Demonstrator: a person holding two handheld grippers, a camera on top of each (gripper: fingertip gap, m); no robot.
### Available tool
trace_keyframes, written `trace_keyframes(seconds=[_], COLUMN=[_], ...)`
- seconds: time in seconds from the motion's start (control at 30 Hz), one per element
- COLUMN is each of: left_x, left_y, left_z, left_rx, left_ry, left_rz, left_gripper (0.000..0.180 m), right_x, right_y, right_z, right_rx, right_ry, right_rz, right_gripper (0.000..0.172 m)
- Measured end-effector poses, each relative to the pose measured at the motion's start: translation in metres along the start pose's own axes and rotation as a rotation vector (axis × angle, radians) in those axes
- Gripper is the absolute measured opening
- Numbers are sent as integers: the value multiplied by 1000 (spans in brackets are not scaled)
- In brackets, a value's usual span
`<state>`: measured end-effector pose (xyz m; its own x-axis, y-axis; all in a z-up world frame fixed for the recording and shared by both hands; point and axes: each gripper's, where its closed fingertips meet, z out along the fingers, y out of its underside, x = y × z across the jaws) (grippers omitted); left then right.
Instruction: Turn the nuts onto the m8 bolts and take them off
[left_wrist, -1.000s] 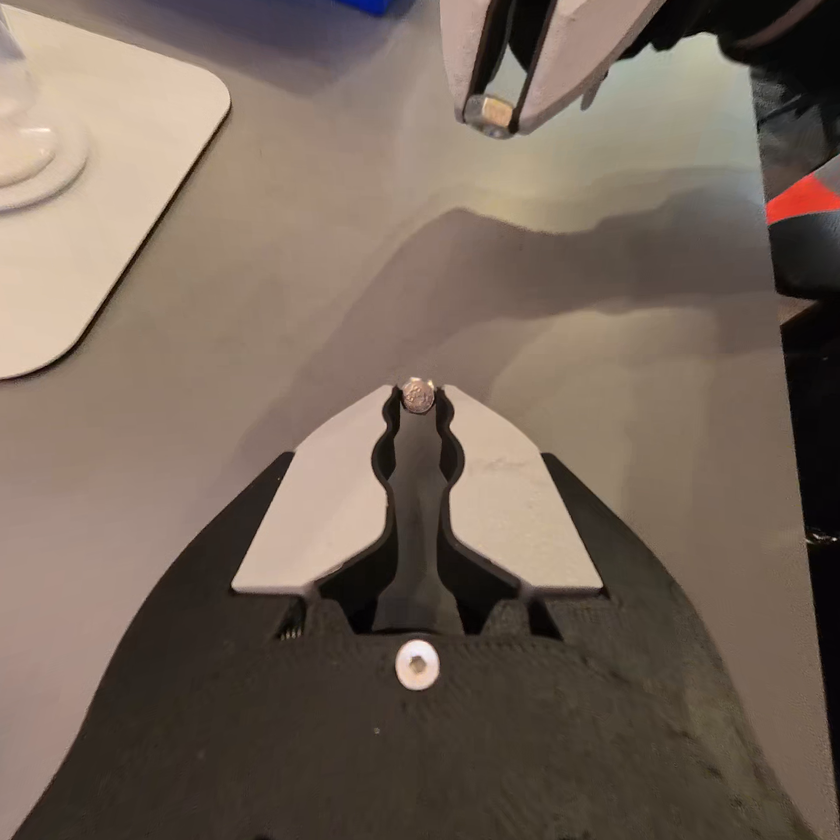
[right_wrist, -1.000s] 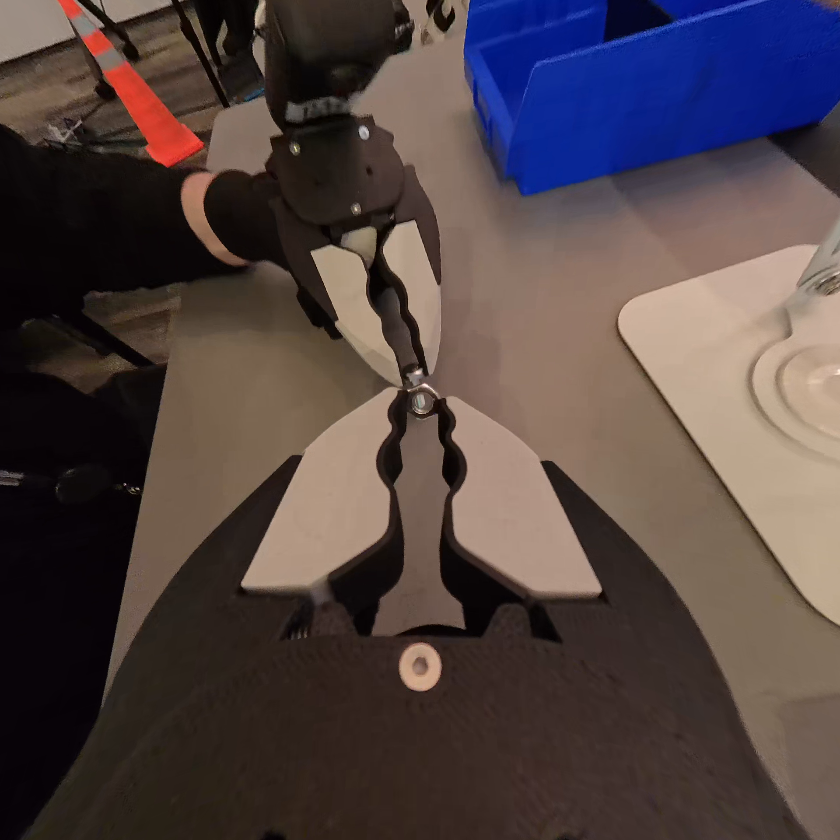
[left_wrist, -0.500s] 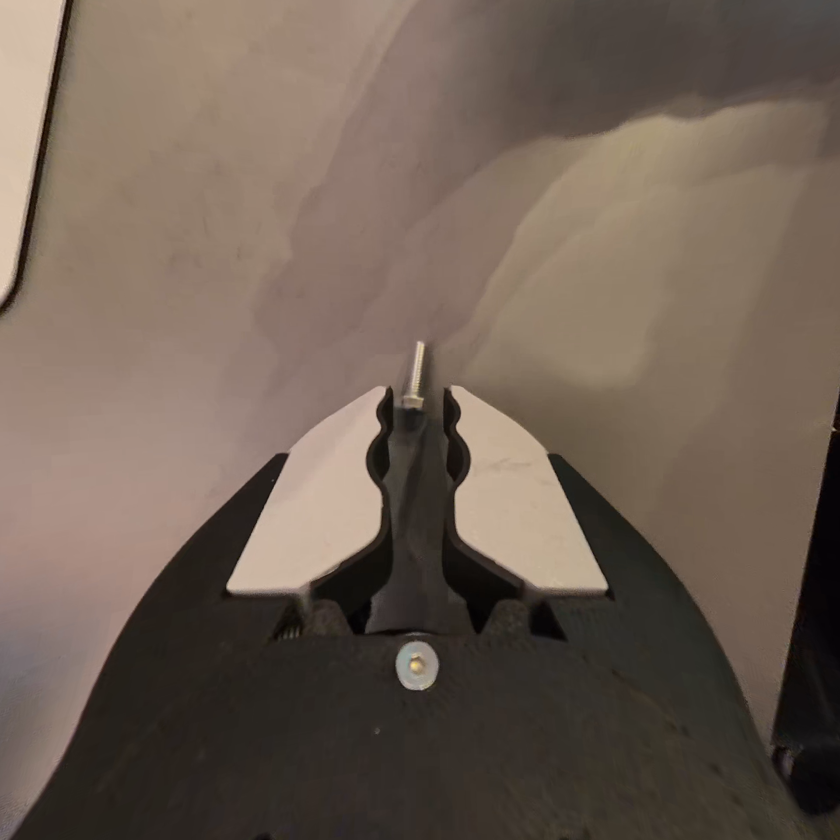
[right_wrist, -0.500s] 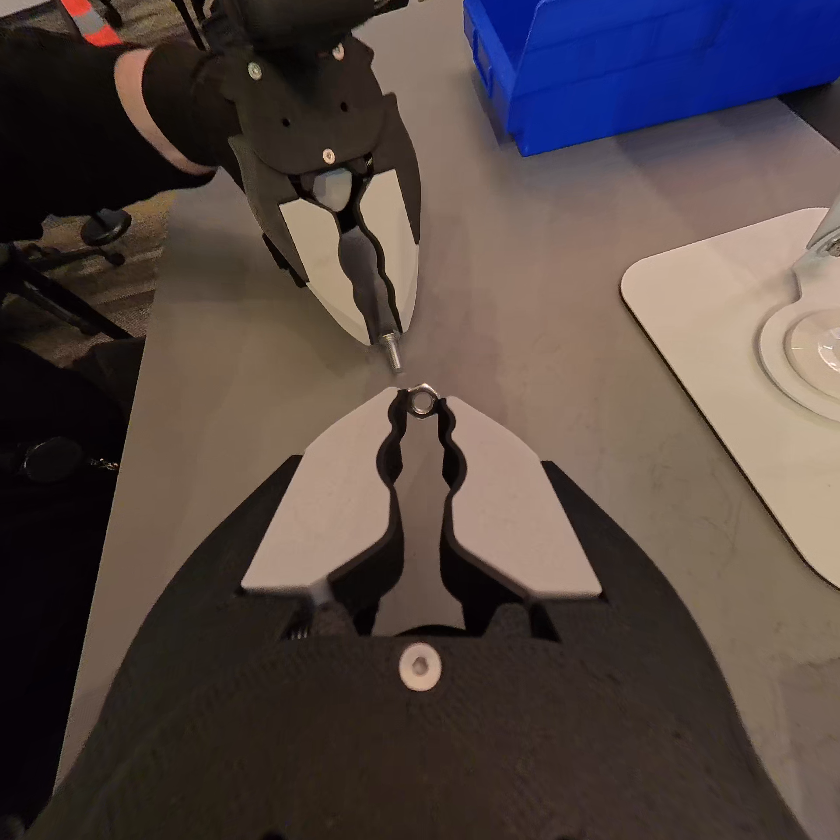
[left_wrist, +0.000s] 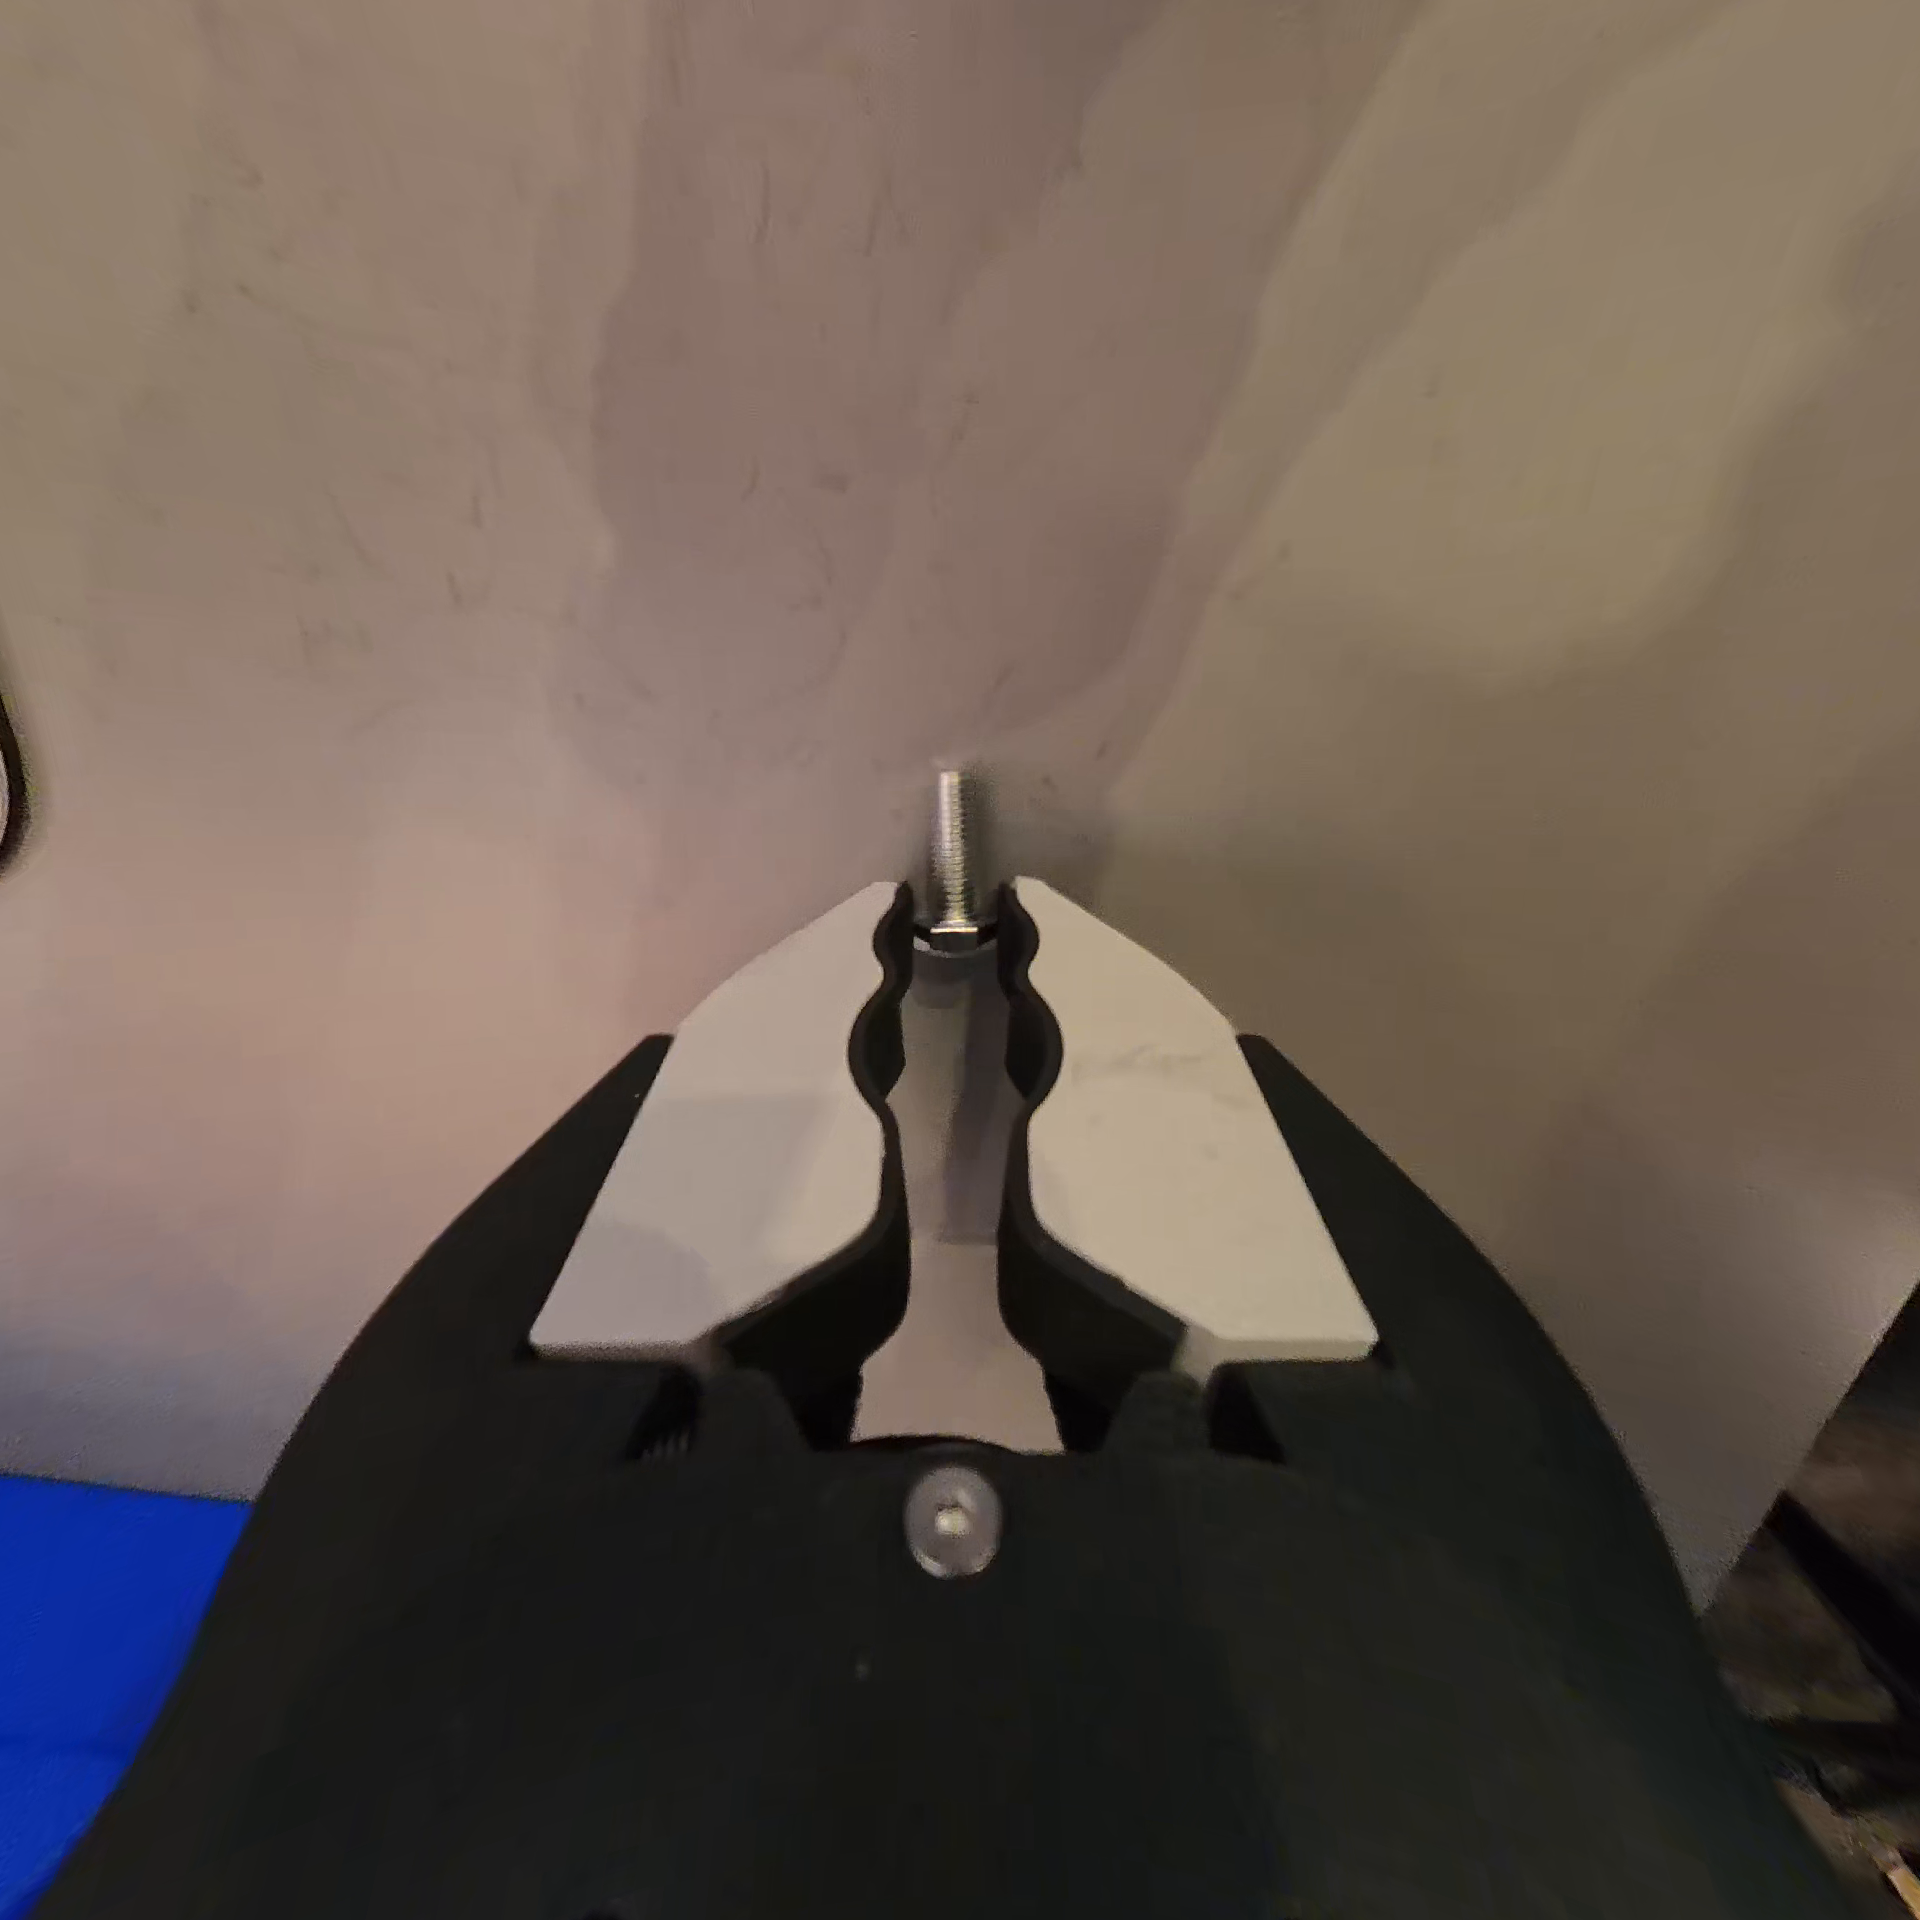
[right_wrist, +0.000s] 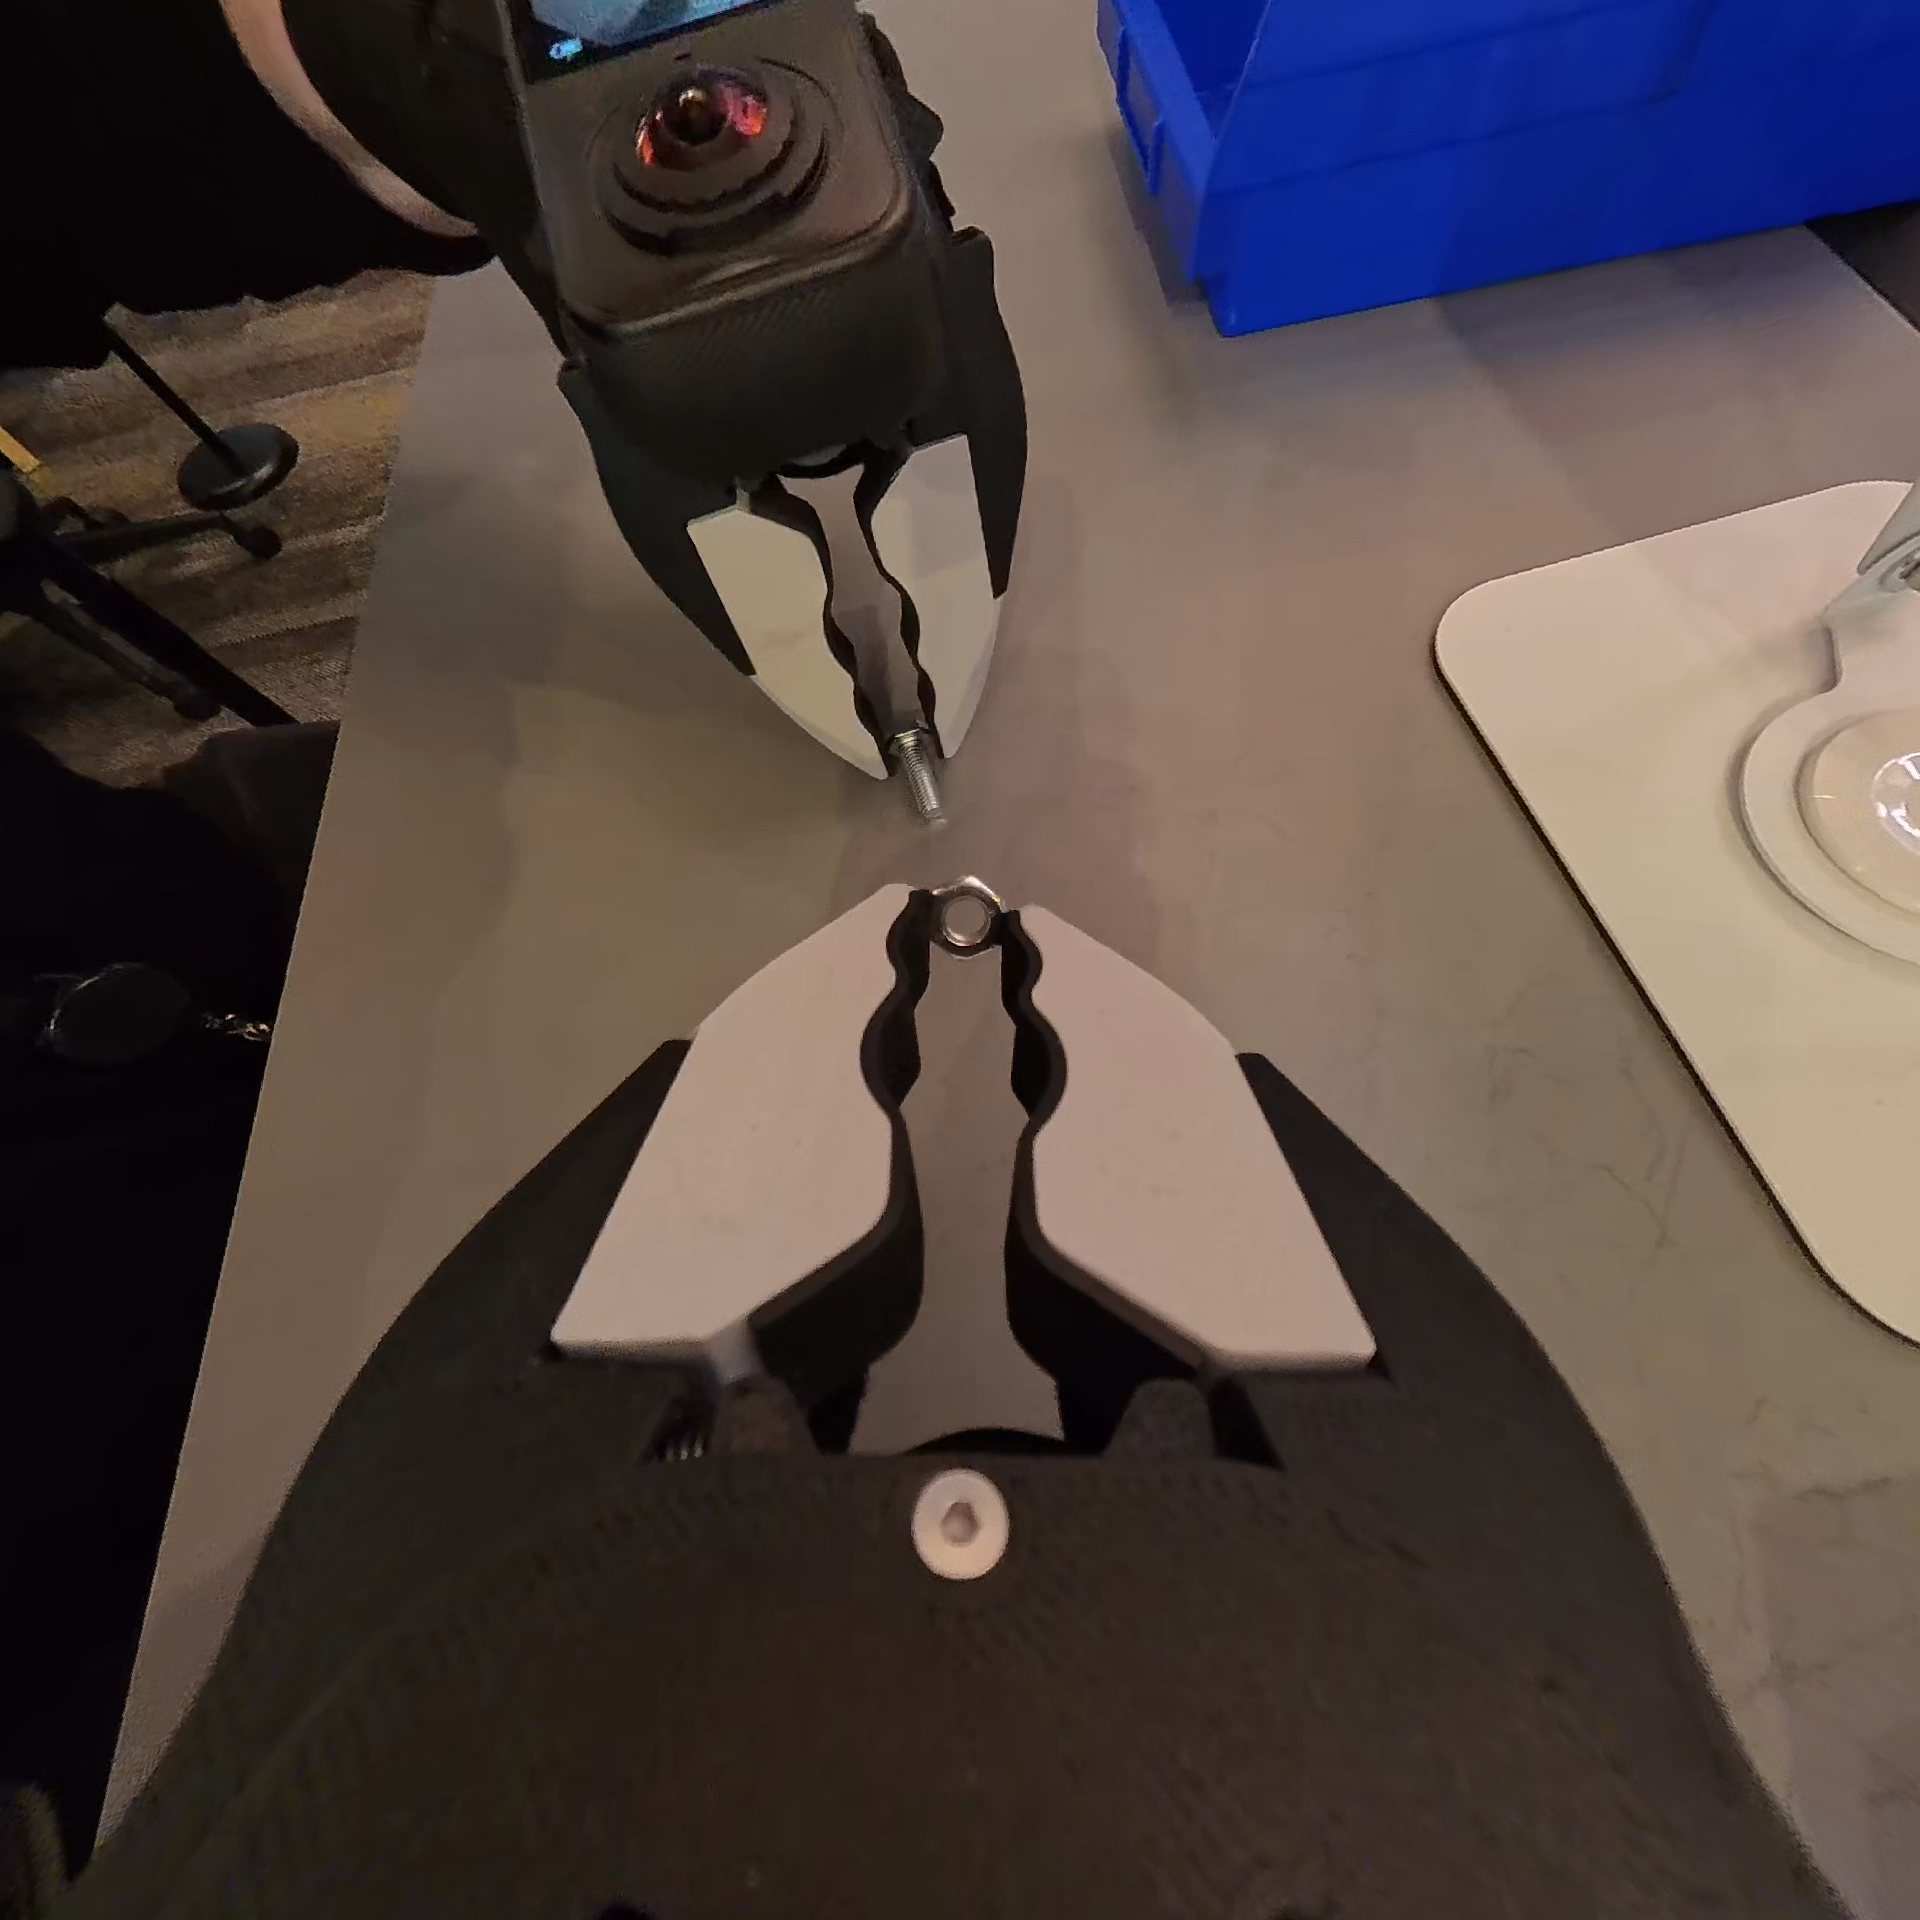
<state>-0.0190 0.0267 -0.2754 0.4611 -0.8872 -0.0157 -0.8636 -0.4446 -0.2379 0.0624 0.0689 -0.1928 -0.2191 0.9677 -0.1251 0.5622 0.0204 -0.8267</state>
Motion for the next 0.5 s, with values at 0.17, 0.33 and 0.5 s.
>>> trace_keyframes(seconds=[0.17, 0.33, 0.5], left_x=[-7, 2, 12], left_y=[-43, -83, -92], left_z=[-33, -96, -123], left_rx=[441, 961, 1155], left_ry=[28, 130, 212], left_rz=[-84, -3, 63], left_gripper=[15, 15, 15], right_x=[-9, -20, -33], right_y=[-18, -60, -91], right_z=[-11, -28, -39], right_rx=[-4, -28, -80], right_ry=[-59, -122, -182], right_rz=[-130, -314, -450], right_gripper=[13, 14, 14])
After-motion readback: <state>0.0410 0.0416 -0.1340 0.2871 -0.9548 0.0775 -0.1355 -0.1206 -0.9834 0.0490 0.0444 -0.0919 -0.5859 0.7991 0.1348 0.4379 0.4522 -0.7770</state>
